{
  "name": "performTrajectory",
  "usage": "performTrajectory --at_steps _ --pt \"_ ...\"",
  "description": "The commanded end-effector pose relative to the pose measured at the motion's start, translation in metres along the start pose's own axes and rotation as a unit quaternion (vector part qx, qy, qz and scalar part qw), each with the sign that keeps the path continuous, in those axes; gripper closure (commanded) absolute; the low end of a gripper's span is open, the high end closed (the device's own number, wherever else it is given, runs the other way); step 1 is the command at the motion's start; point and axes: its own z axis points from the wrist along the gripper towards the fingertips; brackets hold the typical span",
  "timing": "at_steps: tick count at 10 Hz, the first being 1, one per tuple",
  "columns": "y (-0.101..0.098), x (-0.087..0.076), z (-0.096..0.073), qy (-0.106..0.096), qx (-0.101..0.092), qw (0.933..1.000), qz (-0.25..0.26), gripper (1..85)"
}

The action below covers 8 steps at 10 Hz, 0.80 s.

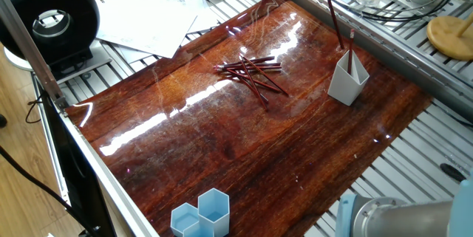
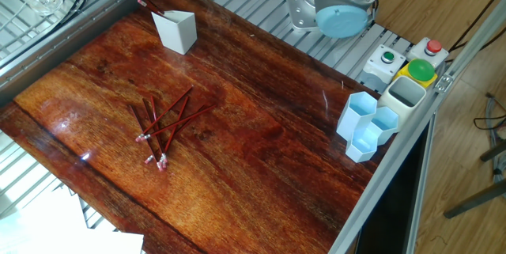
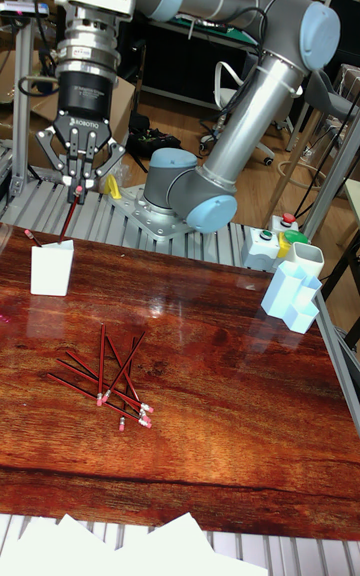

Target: Put the pen into the pen holder

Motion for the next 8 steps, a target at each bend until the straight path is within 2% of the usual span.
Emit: performTrajectory --at_steps 1,6,8 --pt "0.0 0.013 0.003 -0.002 0.007 1.0 0.003 84.7" --pt "-0.006 0.026 0.007 -0.003 -0.004 1.0 0.002 84.7" --pt "-0.006 0.025 0.007 -0.006 -0.007 1.0 0.003 84.7"
